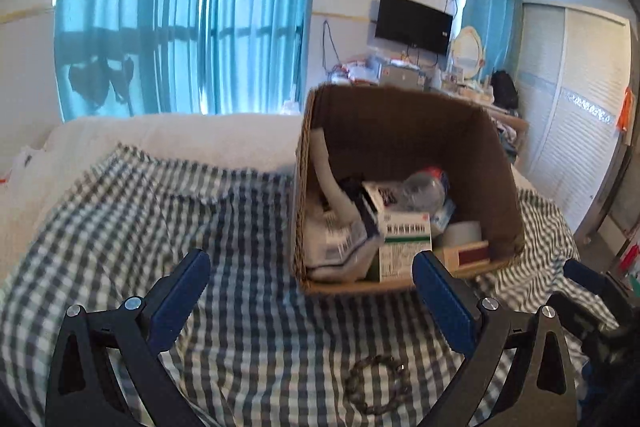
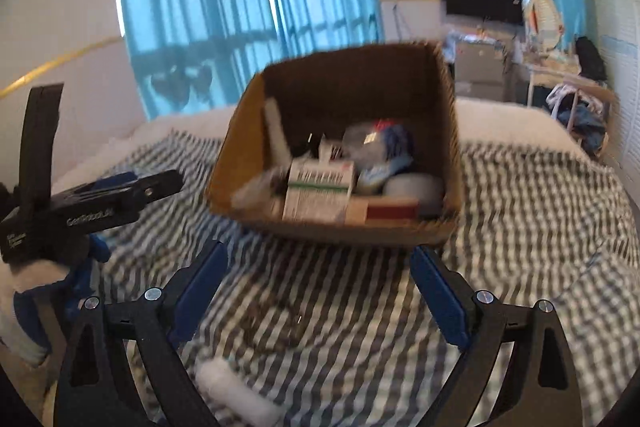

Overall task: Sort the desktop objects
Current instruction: 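Move both grippers back toward the last items on the sheet, then grasp the dark bead bracelet with the left gripper while the right grasps the white bottle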

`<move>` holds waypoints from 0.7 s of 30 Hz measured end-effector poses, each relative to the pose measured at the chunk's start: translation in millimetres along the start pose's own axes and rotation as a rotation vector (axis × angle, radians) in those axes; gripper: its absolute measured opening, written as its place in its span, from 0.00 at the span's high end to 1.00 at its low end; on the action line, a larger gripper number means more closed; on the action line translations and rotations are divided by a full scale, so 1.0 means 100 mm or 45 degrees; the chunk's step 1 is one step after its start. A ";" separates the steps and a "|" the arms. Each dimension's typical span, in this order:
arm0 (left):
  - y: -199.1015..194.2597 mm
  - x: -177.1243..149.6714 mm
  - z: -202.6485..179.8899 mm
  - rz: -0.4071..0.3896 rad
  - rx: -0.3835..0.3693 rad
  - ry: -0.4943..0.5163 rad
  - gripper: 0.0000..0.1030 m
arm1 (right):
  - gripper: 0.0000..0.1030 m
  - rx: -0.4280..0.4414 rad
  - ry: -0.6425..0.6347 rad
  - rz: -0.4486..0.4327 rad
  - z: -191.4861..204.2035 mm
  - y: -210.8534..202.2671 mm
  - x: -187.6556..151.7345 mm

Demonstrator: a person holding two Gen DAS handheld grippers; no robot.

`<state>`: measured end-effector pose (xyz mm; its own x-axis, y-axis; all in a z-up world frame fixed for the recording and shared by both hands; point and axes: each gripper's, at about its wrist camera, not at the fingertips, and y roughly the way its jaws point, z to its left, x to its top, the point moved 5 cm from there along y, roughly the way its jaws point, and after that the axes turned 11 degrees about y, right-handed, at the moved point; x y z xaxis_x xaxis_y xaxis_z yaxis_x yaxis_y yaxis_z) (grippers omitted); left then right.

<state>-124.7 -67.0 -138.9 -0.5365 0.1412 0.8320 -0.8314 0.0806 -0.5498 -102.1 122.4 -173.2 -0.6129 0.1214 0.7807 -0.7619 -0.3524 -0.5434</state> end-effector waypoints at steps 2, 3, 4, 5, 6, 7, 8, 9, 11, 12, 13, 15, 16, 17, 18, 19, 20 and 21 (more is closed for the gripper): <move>0.07 -0.11 -0.04 0.043 -0.019 -0.003 0.00 | 0.10 0.006 -0.034 0.057 0.06 0.04 -0.15; 0.10 -0.17 -0.06 0.061 -0.031 -0.003 0.00 | 0.10 0.002 -0.051 0.083 0.07 0.06 -0.21; 0.13 -0.23 -0.09 0.082 -0.041 0.001 0.00 | 0.10 0.001 -0.071 0.118 0.09 0.09 -0.27; 0.18 -0.29 -0.12 0.107 -0.047 0.010 0.00 | 0.10 0.002 -0.091 0.159 0.10 0.13 -0.34; 0.22 -0.34 -0.15 0.126 -0.049 0.022 0.00 | 0.10 0.005 -0.106 0.199 0.12 0.17 -0.39; 0.26 -0.37 -0.17 0.144 -0.047 0.036 0.00 | 0.10 0.008 -0.118 0.228 0.13 0.20 -0.43; 0.29 -0.40 -0.20 0.160 -0.046 0.052 0.00 | 0.10 0.011 -0.142 0.276 0.15 0.25 -0.49; 0.33 -0.43 -0.22 0.176 -0.046 0.067 0.00 | 0.10 0.012 -0.162 0.323 0.16 0.30 -0.54; 0.38 -0.49 -0.25 0.210 -0.046 0.092 0.00 | 0.10 0.020 -0.220 0.427 0.22 0.40 -0.69; 0.41 -0.52 -0.26 0.226 -0.047 0.099 0.00 | 0.10 0.024 -0.244 0.471 0.24 0.44 -0.76; 0.44 -0.55 -0.27 0.247 -0.049 0.107 0.00 | 0.10 0.037 -0.281 0.545 0.28 0.51 -0.87; 0.53 -0.62 -0.29 0.299 -0.056 0.118 0.00 | 0.12 0.043 -0.359 0.648 0.34 0.59 -1.06; 0.59 -0.67 -0.29 0.333 -0.060 0.122 0.00 | 0.12 0.046 -0.387 0.685 0.35 0.64 -1.14; 0.64 -0.71 -0.29 0.358 -0.064 0.124 0.00 | 0.13 0.049 -0.425 0.755 0.38 0.71 -1.25; 0.70 -0.76 -0.30 0.389 -0.072 0.125 0.00 | 0.16 0.039 -0.461 0.811 0.39 0.77 -1.34; 0.75 -0.80 -0.31 0.413 -0.086 0.119 0.00 | 0.18 0.034 -0.489 0.847 0.40 0.81 -1.40; 0.81 -0.85 -0.32 0.449 -0.112 0.104 0.00 | 0.21 0.042 -0.524 0.889 0.43 0.85 -1.48; 0.86 -0.89 -0.33 0.478 -0.132 0.095 0.00 | 0.23 0.050 -0.545 0.911 0.45 0.88 -1.52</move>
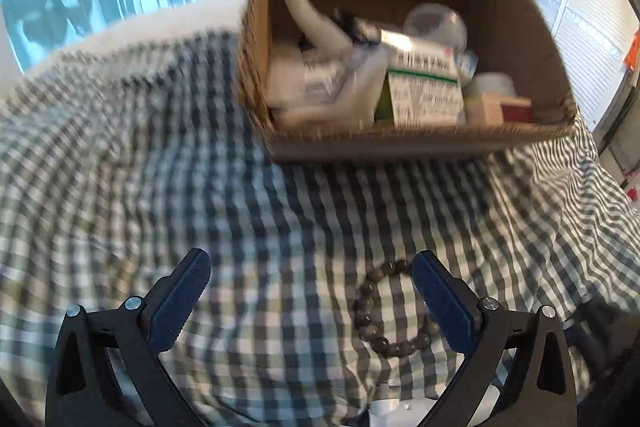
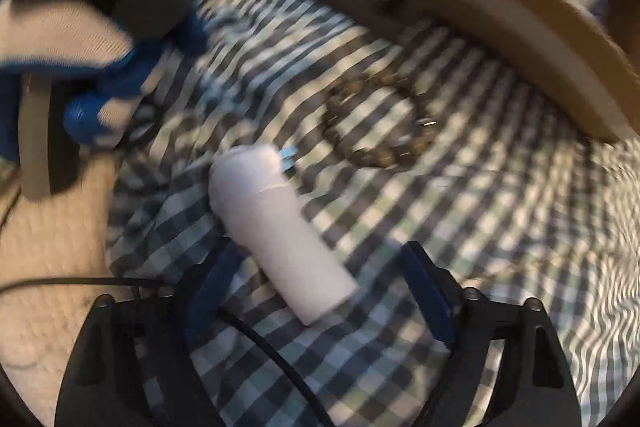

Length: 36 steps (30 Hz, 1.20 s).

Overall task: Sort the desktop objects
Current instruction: 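Grasp the dark bead bracelet with the left gripper while the right grasps the white bottle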

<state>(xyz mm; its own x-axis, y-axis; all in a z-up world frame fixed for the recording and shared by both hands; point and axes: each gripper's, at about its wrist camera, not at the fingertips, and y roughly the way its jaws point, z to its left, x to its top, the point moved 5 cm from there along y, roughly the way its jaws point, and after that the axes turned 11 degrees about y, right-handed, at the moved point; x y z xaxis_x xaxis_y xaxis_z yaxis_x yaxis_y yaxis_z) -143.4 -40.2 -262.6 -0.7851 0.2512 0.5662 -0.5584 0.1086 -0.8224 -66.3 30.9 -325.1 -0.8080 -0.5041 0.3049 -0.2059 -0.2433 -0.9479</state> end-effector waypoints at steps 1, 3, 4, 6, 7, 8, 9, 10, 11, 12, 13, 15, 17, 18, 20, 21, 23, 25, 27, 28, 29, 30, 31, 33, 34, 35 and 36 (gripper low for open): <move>0.07 -0.02 -0.01 0.031 -0.014 0.002 0.00 | 0.25 0.003 -0.020 0.015 0.03 0.04 0.00; 0.17 -0.05 -0.03 0.078 -0.004 0.016 0.00 | 0.34 0.013 -0.054 0.044 0.07 0.11 0.01; 0.24 -0.06 -0.05 0.105 0.000 0.029 0.00 | 0.36 0.019 -0.071 0.053 0.10 0.14 0.01; 0.33 -0.07 -0.09 0.135 -0.013 0.045 0.00 | 0.44 0.024 -0.088 0.060 0.12 0.17 0.00; 0.38 -0.08 -0.11 0.155 -0.021 0.056 0.00 | 0.45 0.023 -0.086 0.059 0.12 0.17 0.00; 0.42 -0.09 -0.14 0.170 -0.029 0.066 0.00 | 0.49 0.021 -0.084 0.055 0.11 0.16 0.00; 0.47 -0.09 -0.17 0.184 -0.037 0.080 0.00 | 0.63 0.018 -0.080 0.051 0.10 0.16 0.00; 0.53 -0.11 -0.21 0.205 -0.044 0.102 0.00 | 0.64 0.016 -0.070 0.048 0.09 0.16 0.00; 0.57 -0.11 -0.23 0.218 -0.039 0.116 0.01 | 0.64 0.018 -0.055 0.041 0.06 0.14 -0.01; 0.62 -0.13 -0.25 0.233 -0.027 0.130 0.02 | 0.64 0.019 -0.038 0.028 0.03 0.11 -0.01; 0.66 -0.14 -0.26 0.245 -0.008 0.149 0.03 | 0.64 0.013 -0.030 0.019 0.01 0.09 -0.01; 0.69 -0.14 -0.28 0.251 0.002 0.164 0.03 | 0.66 0.013 0.004 -0.024 -0.05 0.00 -0.01; 0.72 -0.15 -0.27 0.259 -0.001 0.161 0.08 | 0.67 0.026 0.046 -0.070 -0.12 -0.10 0.00; 0.71 -0.16 -0.27 0.257 0.003 0.158 0.15 | 0.68 0.025 0.065 -0.084 -0.16 -0.15 0.00; 0.67 -0.15 -0.27 0.238 -0.005 0.158 0.45 | 0.69 0.006 0.099 -0.111 -0.25 -0.24 -0.01; 0.65 -0.15 -0.27 0.231 -0.017 0.156 0.64 | 0.69 -0.005 0.118 -0.130 -0.30 -0.29 -0.01; 0.61 -0.15 -0.26 0.224 -0.033 0.136 0.77 | 0.69 -0.020 0.148 -0.162 -0.38 -0.38 -0.02; 0.57 -0.15 -0.21 0.215 -0.030 0.108 0.85 | 0.69 -0.033 0.175 -0.190 -0.45 -0.46 0.01; 0.53 -0.16 -0.16 0.209 -0.039 0.069 0.89 | 0.69 -0.047 0.214 -0.227 -0.52 -0.54 0.01; 0.48 -0.16 -0.13 0.197 -0.047 0.039 0.89 | 0.69 -0.048 0.238 -0.250 -0.59 -0.58 0.00; 0.45 -0.17 -0.11 0.188 -0.053 0.030 0.89 | 0.69 -0.045 0.258 -0.268 -0.62 -0.61 0.00; 0.39 -0.16 -0.10 0.168 -0.058 0.023 0.89 | 0.69 -0.041 0.275 -0.288 -0.65 -0.65 0.01; 0.31 -0.15 -0.11 0.144 -0.065 0.025 0.89 | 0.69 -0.041 0.291 -0.311 -0.68 -0.70 0.02; 0.18 -0.13 -0.14 0.100 -0.065 0.043 0.89 | 0.69 -0.045 0.309 -0.347 -0.69 -0.77 0.13; 0.10 -0.11 -0.16 0.072 -0.052 0.061 0.89 | 0.69 -0.045 0.319 -0.366 -0.70 -0.80 0.14; 0.05 -0.10 -0.18 0.055 -0.060 0.071 0.89 | 0.69 -0.045 0.322 -0.381 -0.71 -0.83 0.15; -0.02 -0.09 -0.21 0.032 -0.074 0.076 0.89 | 0.69 -0.044 0.328 -0.401 -0.74 -0.86 0.17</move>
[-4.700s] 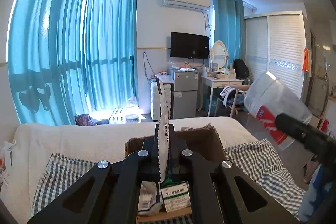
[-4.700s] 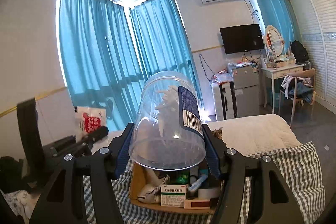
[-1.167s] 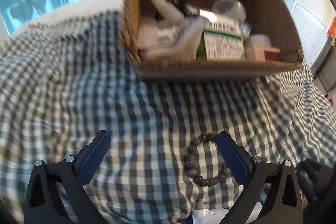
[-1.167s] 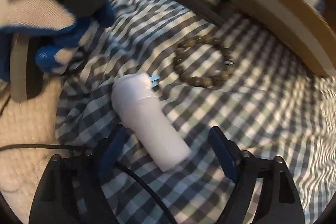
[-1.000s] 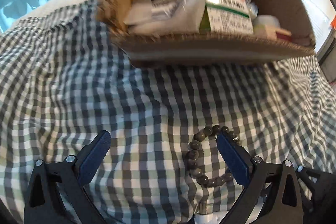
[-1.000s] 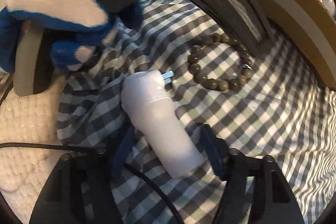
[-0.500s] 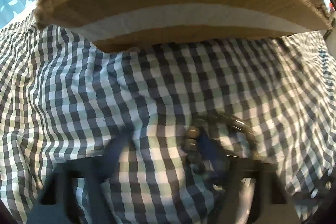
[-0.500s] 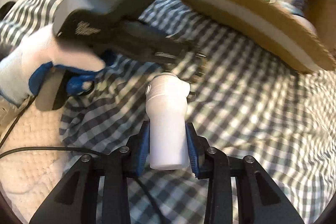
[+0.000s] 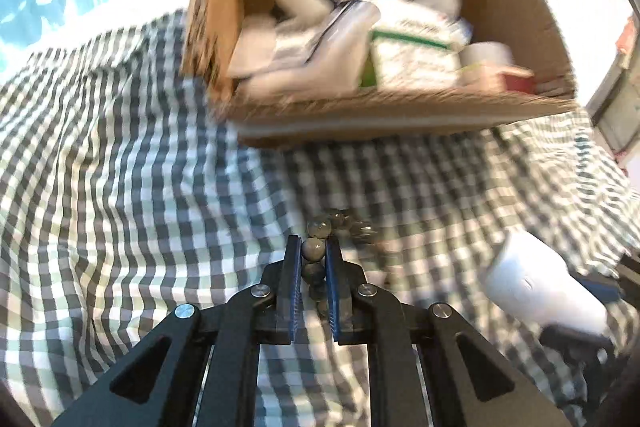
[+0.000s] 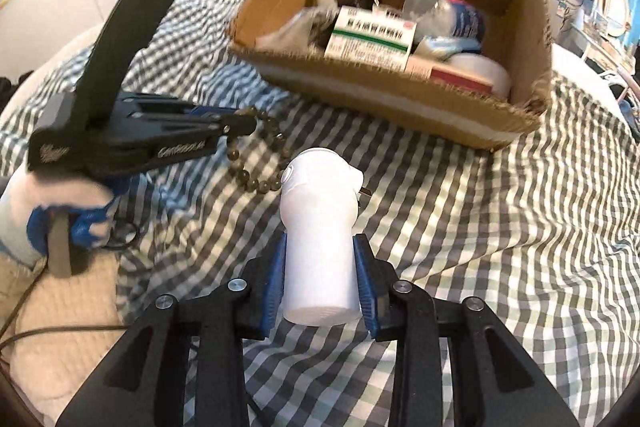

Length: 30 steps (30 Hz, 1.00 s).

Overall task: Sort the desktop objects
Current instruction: 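Grasp the dark bead bracelet with the left gripper while the right grasps the white bottle, then lift the bracelet and white bottle and carry them over the box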

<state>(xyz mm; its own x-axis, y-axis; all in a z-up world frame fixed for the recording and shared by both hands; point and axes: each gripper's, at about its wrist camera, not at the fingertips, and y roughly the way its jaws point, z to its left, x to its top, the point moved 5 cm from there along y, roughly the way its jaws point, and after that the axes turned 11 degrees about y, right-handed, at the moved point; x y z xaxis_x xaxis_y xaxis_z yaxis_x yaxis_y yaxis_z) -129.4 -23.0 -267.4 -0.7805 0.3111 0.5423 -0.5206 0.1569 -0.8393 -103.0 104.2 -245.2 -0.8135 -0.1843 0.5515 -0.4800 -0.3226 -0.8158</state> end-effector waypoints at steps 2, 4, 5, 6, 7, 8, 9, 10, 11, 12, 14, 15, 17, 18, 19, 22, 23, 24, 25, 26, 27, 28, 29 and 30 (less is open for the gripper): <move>-0.15 0.02 -0.05 -0.042 0.007 0.027 0.89 | 0.69 -0.003 0.015 -0.050 -0.04 -0.12 0.04; -0.26 0.08 -0.03 -0.076 0.007 0.041 0.89 | 0.69 -0.007 0.033 -0.093 -0.07 -0.17 0.09; -0.31 0.12 -0.01 -0.096 0.001 0.043 0.89 | 0.69 -0.015 0.041 -0.127 -0.09 -0.24 0.11; -0.37 0.13 0.00 -0.112 -0.002 0.044 0.89 | 0.69 -0.018 0.046 -0.149 -0.03 -0.23 0.16; -0.45 0.14 0.06 -0.130 -0.003 0.043 0.89 | 0.69 -0.018 0.052 -0.173 -0.01 -0.29 0.22; -0.53 0.17 0.08 -0.150 -0.008 0.039 0.89 | 0.69 -0.020 0.057 -0.199 0.03 -0.33 0.27; -0.60 0.19 0.08 -0.168 -0.016 0.031 0.89 | 0.69 -0.021 0.063 -0.235 0.03 -0.40 0.30; -0.64 0.21 0.08 -0.185 -0.021 0.023 0.89 | 0.69 -0.018 0.068 -0.252 0.03 -0.47 0.31; -0.63 0.27 0.06 -0.209 -0.022 0.013 0.89 | 0.69 -0.017 0.074 -0.273 0.04 -0.51 0.32; -0.68 0.28 0.05 -0.229 -0.018 0.007 0.89 | 0.69 -0.014 0.081 -0.304 0.05 -0.57 0.35; -0.84 0.30 0.07 -0.282 -0.009 -0.007 0.89 | 0.69 -0.010 0.089 -0.349 0.07 -0.66 0.37; -0.88 0.31 0.08 -0.305 -0.007 -0.016 0.89 | 0.69 -0.009 0.099 -0.386 0.07 -0.73 0.40; -1.05 0.32 0.10 -0.362 -0.001 -0.036 0.89 | 0.69 -0.006 0.107 -0.438 0.09 -0.86 0.44; -1.13 0.33 0.11 -0.387 0.001 -0.042 0.89 | 0.69 -0.005 0.109 -0.457 0.10 -0.90 0.46; -1.24 0.36 0.12 -0.424 0.010 -0.052 0.89 | 0.69 -0.003 0.113 -0.485 0.11 -0.97 0.48; -1.49 0.45 0.12 -0.513 0.024 -0.066 0.89 | 0.69 0.000 0.113 -0.538 0.13 -1.15 0.55; -1.61 0.48 0.12 -0.554 0.027 -0.071 0.89 | 0.69 -0.004 0.110 -0.561 0.14 -1.22 0.58; -1.70 0.50 0.12 -0.587 0.033 -0.071 0.89 | 0.69 -0.005 0.111 -0.582 0.15 -1.29 0.61; -1.80 0.52 0.11 -0.615 0.041 -0.065 0.89 | 0.69 -0.004 0.111 -0.597 0.14 -1.33 0.63; -1.89 0.54 0.11 -0.643 0.052 -0.060 0.89 | 0.69 -0.001 0.111 -0.620 0.15 -1.41 0.67; -1.98 0.57 0.11 -0.670 0.059 -0.058 0.89 | 0.69 -0.001 0.111 -0.638 0.17 -1.47 0.70; -2.05 0.60 0.12 -0.690 0.060 -0.056 0.89 | 0.69 -0.004 0.110 -0.652 0.17 -1.51 0.73; -2.13 0.63 0.12 -0.715 0.061 -0.056 0.89 | 0.69 -0.012 0.109 -0.678 0.17 -1.59 0.78; -2.20 0.67 0.12 -0.736 0.063 -0.056 0.89 | 0.69 -0.016 0.107 -0.690 0.18 -1.64 0.81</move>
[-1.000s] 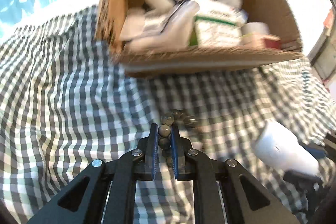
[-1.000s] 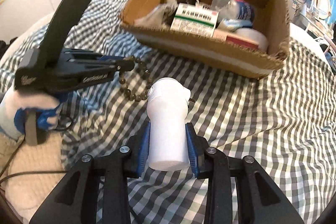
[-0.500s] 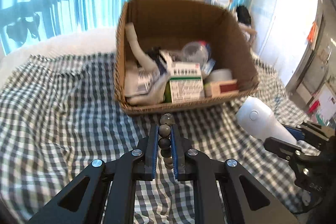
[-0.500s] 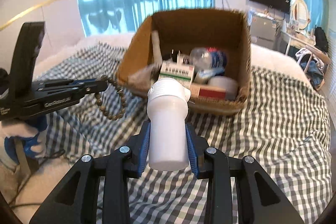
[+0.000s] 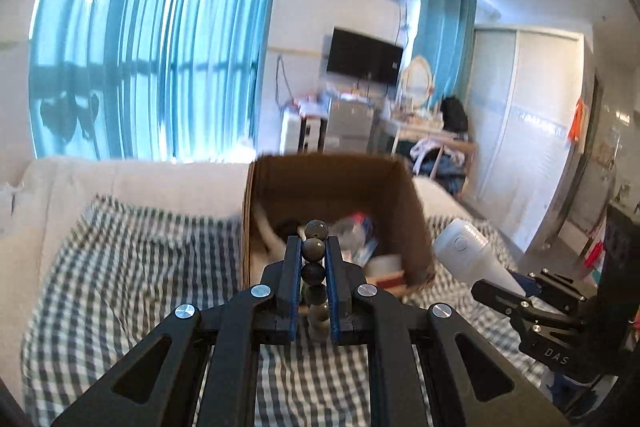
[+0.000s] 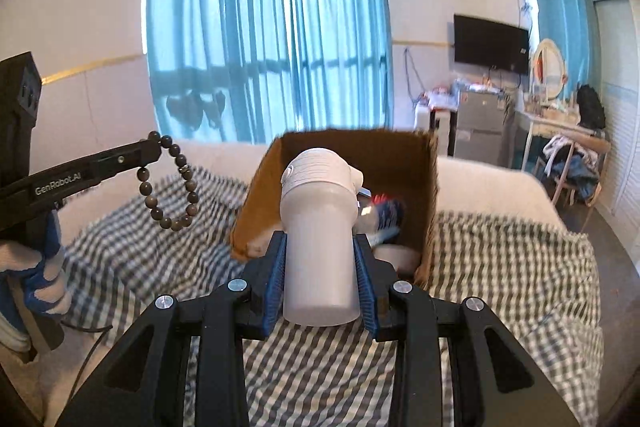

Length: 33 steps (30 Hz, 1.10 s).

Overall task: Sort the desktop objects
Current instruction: 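Lift the bracelet and white bottle and carry them over the box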

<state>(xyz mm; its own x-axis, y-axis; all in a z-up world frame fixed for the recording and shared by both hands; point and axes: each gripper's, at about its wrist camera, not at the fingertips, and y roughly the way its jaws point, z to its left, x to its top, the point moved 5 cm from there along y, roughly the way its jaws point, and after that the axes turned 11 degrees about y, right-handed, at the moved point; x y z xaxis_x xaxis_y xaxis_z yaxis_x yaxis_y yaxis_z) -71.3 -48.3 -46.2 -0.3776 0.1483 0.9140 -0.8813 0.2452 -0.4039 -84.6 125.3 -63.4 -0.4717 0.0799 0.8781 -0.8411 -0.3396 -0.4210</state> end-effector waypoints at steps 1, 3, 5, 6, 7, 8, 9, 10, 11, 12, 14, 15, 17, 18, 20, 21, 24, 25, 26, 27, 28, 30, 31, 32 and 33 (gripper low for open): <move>-0.04 0.08 0.00 -0.023 -0.001 0.004 0.89 | 0.69 0.000 -0.005 -0.015 0.01 -0.03 0.06; -0.10 0.21 0.00 -0.059 -0.001 0.008 0.89 | 0.69 0.004 -0.007 -0.051 0.04 -0.09 0.19; -0.15 0.33 0.00 -0.088 -0.002 0.018 0.89 | 0.69 0.011 -0.011 -0.079 0.09 -0.14 0.31; -0.17 0.39 0.00 -0.100 -0.002 0.022 0.89 | 0.69 0.014 -0.011 -0.095 0.10 -0.16 0.36; -0.17 0.44 -0.01 -0.108 -0.007 0.031 0.89 | 0.69 0.017 -0.012 -0.114 0.12 -0.18 0.44; -0.18 0.52 -0.02 -0.121 -0.009 0.039 0.89 | 0.69 0.020 -0.016 -0.132 0.15 -0.19 0.51; -0.19 0.58 -0.02 -0.136 -0.009 0.043 0.89 | 0.69 0.026 -0.022 -0.155 0.18 -0.22 0.60; -0.19 0.65 -0.03 -0.148 -0.014 0.052 0.89 | 0.69 0.030 -0.029 -0.168 0.19 -0.22 0.66; -0.20 0.73 -0.04 -0.163 -0.019 0.065 0.89 | 0.69 0.032 -0.037 -0.186 0.22 -0.23 0.73; -0.20 0.82 -0.05 -0.182 -0.022 0.078 0.89 | 0.69 0.032 -0.046 -0.208 0.24 -0.25 0.81; -0.19 0.97 -0.06 -0.214 -0.023 0.105 0.89 | 0.69 0.033 -0.063 -0.236 0.27 -0.25 0.93; -0.19 1.00 -0.07 -0.226 -0.021 0.112 0.89 | 0.69 0.035 -0.069 -0.251 0.28 -0.26 0.98; -0.18 1.10 -0.06 -0.254 -0.013 0.126 0.89 | 0.69 0.040 -0.082 -0.264 0.29 -0.26 1.03; -0.17 1.13 -0.05 -0.266 -0.011 0.128 0.89 | 0.69 0.044 -0.091 -0.271 0.31 -0.24 1.08; -0.12 1.17 -0.03 -0.278 -0.019 0.129 0.89 | 0.69 0.048 -0.106 -0.278 0.32 -0.19 1.13; -0.09 1.18 -0.01 -0.282 -0.019 0.127 0.89 | 0.69 0.049 -0.112 -0.279 0.32 -0.17 1.15; 0.05 1.22 0.04 -0.285 -0.012 0.130 0.89 | 0.69 0.053 -0.108 -0.284 0.29 -0.07 1.21; 0.12 1.22 0.06 -0.283 -0.007 0.126 0.89 | 0.69 0.054 -0.103 -0.282 0.28 -0.03 1.23; 0.15 1.20 0.05 -0.279 -0.007 0.122 0.89 | 0.69 0.049 -0.096 -0.283 0.26 0.03 1.23; 0.21 1.19 0.06 -0.273 -0.009 0.118 0.89 | 0.69 0.045 -0.090 -0.280 0.22 0.07 1.23; 0.30 1.17 0.08 -0.264 -0.010 0.116 0.89 | 0.69 0.037 -0.082 -0.272 0.18 0.14 1.22; 0.41 1.14 0.05 -0.250 -0.004 0.121 0.89 | 0.69 0.022 -0.060 -0.258 0.11 0.26 1.18; 0.49 1.12 0.05 -0.242 -0.001 0.120 0.89 | 0.69 0.018 -0.049 -0.245 0.06 0.34 1.15; 0.58 1.09 0.06 -0.227 -0.002 0.116 0.89 | 0.69 0.017 -0.043 -0.234 0.02 0.39 1.12; 0.67 1.04 0.07 -0.211 -0.007 0.109 0.89 | 0.69 0.009 -0.043 -0.212 -0.02 0.50 1.06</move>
<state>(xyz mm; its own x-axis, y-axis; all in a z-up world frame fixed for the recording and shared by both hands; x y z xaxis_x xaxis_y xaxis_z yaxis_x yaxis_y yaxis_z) -172.0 -23.5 21.9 -0.2016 0.1860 0.9616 -0.9279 0.2781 -0.2484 -177.4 118.8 8.5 -0.3170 0.1042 0.9427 -0.9049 -0.3309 -0.2677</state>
